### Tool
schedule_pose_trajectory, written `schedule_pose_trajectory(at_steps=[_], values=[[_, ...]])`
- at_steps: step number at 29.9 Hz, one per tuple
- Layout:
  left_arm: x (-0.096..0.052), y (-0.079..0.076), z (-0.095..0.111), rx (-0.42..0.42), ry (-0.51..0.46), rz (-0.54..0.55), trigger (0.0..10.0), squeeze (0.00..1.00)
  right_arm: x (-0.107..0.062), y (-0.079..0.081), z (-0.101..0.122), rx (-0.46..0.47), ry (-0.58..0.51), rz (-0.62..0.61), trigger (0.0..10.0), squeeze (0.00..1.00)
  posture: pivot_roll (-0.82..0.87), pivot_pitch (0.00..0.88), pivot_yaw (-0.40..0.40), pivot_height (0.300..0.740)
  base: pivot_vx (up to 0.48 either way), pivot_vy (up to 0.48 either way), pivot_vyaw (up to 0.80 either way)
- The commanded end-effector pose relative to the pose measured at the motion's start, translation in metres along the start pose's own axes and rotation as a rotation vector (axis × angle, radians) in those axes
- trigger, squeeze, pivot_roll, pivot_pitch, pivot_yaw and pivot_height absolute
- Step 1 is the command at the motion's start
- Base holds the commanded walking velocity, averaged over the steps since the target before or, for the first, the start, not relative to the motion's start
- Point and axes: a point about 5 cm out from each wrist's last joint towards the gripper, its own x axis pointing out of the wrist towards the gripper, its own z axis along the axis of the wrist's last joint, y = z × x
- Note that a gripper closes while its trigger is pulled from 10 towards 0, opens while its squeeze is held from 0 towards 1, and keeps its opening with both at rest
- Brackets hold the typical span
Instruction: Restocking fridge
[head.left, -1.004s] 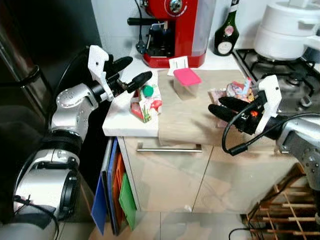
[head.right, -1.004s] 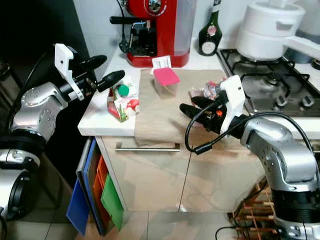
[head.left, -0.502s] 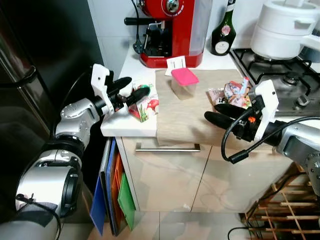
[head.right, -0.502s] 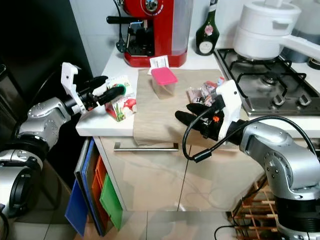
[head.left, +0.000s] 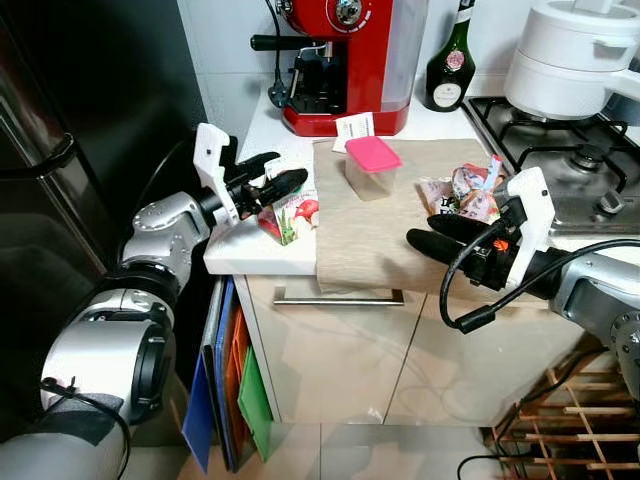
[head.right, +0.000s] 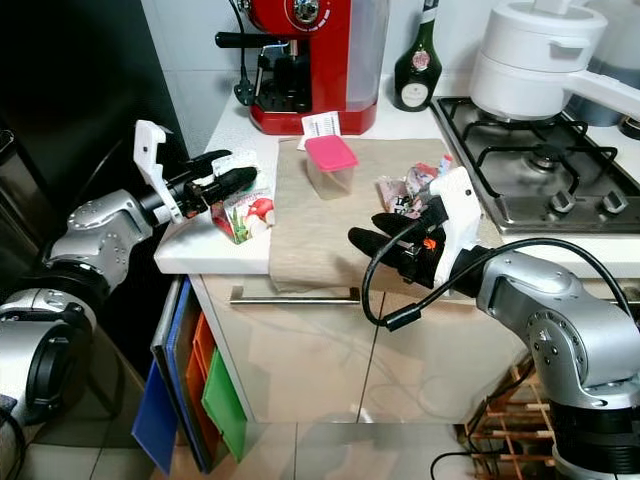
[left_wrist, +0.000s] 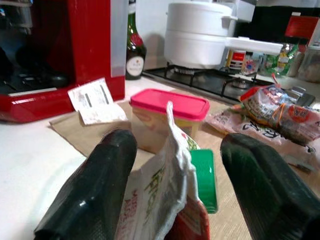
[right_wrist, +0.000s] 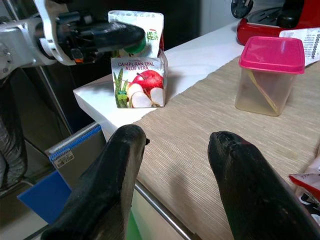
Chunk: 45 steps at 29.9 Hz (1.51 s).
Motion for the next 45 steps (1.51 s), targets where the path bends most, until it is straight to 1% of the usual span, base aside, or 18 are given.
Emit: schedule_pose_trajectory(at_steps=[1, 8, 15, 21, 24, 25, 26, 27, 28, 29, 30, 31, 32, 35, 40, 42, 43, 45], values=[[0.004, -0.003, 0.000, 0.003, 0.029, -0.024, 0.0, 0.00, -0.004, 0.000, 0.002, 0.002, -0.010, -0.010, 10.0, 0.00, -0.34, 0.017, 0.091, 0.740, 0.000, 0.000, 0.00], [0.005, -0.003, -0.002, -0.016, 0.017, -0.004, 0.0, 0.00, -0.002, -0.002, 0.001, 0.010, -0.013, -0.018, 10.0, 0.00, -0.33, 0.002, 0.089, 0.740, 0.000, 0.000, 0.00], [0.003, 0.002, 0.007, -0.011, -0.029, 0.040, 0.0, 0.00, 0.006, -0.003, 0.001, 0.013, -0.019, -0.012, 10.0, 0.00, -0.32, 0.000, 0.081, 0.740, 0.000, 0.000, 0.00], [0.002, 0.004, 0.012, -0.004, -0.061, 0.033, 0.0, 0.00, 0.014, -0.004, 0.000, 0.013, -0.033, -0.011, 10.0, 0.00, -0.29, 0.000, 0.090, 0.740, 0.000, 0.000, 0.00], [0.007, 0.000, 0.021, 0.047, -0.105, 0.019, 0.0, 0.00, 0.022, -0.012, 0.002, -0.009, -0.072, -0.095, 10.0, 0.00, -0.28, 0.000, 0.100, 0.740, 0.000, 0.000, 0.00], [0.013, -0.007, 0.029, 0.108, -0.143, 0.001, 1.4, 0.00, 0.028, -0.018, 0.005, -0.028, -0.109, -0.191, 10.0, 0.00, -0.27, 0.000, 0.104, 0.740, 0.000, 0.000, 0.00], [0.015, -0.010, 0.033, 0.137, -0.161, -0.006, 1.4, 0.00, 0.030, -0.021, 0.006, -0.036, -0.127, -0.237, 10.0, 0.00, -0.27, 0.000, 0.104, 0.740, 0.000, 0.000, 0.00], [0.018, -0.013, 0.036, 0.159, -0.179, -0.011, 4.8, 0.00, 0.033, -0.024, 0.007, -0.053, -0.144, -0.282, 10.0, 0.00, -0.26, 0.000, 0.107, 0.740, 0.000, 0.000, 0.00], [0.020, -0.019, 0.042, 0.177, -0.216, -0.014, 10.0, 0.00, 0.036, -0.024, 0.009, -0.079, -0.163, -0.321, 10.0, 0.00, -0.25, 0.000, 0.108, 0.740, 0.000, 0.000, 0.00], [0.020, -0.019, 0.042, 0.177, -0.216, -0.014, 10.0, 0.00, 0.036, -0.024, 0.009, -0.079, -0.163, -0.321, 10.0, 0.00, -0.25, 0.000, 0.108, 0.740, 0.000, 0.000, 0.00], [0.022, -0.029, 0.052, 0.216, -0.288, 0.006, 10.0, 0.00, 0.044, -0.022, 0.015, -0.144, -0.211, -0.376, 10.0, 0.00, -0.24, 0.000, 0.108, 0.740, 0.000, 0.000, 0.00], [0.022, -0.035, 0.056, 0.235, -0.318, 0.026, 10.0, 0.00, 0.048, -0.021, 0.019, -0.164, -0.243, -0.411, 10.0, 0.00, -0.22, 0.000, 0.106, 0.740, 0.000, 0.000, 0.00], [0.022, -0.035, 0.056, 0.235, -0.318, 0.026, 10.0, 0.00, 0.048, -0.021, 0.019, -0.164, -0.243, -0.411, 10.0, 0.00, -0.22, 0.000, 0.106, 0.740, 0.000, 0.000, 0.00], [0.023, -0.046, 0.066, 0.278, -0.376, 0.080, 10.0, 0.00, 0.054, -0.020, 0.027, -0.185, -0.332, -0.496, 10.0, 0.00, -0.20, 0.000, 0.100, 0.740, 0.000, 0.000, 0.00], [0.010, -0.057, 0.078, 0.362, -0.445, 0.279, 10.0, 0.00, 0.062, -0.026, 0.020, -0.205, -0.414, -0.719, 10.0, 0.00, -0.15, 0.000, 0.076, 0.740, 0.000, 0.000, 0.00], [0.002, -0.057, 0.075, 0.331, -0.444, 0.377, 10.0, 0.00, 0.064, -0.025, 0.019, -0.256, -0.435, -0.761, 10.0, 0.00, -0.12, 0.000, 0.056, 0.740, 0.000, 0.000, 0.00], [-0.003, -0.059, 0.071, 0.286, -0.449, 0.435, 10.0, 0.00, 0.065, -0.023, 0.019, -0.290, -0.457, -0.782, 10.0, 0.00, -0.12, 0.000, 0.052, 0.740, 0.000, 0.000, 0.00], [-0.007, -0.062, 0.065, 0.250, -0.443, 0.454, 10.0, 0.00, 0.063, -0.021, 0.019, -0.336, -0.474, -0.803, 10.0, 0.00, -0.11, 0.000, 0.043, 0.740, 0.000, 0.000, 0.00]])
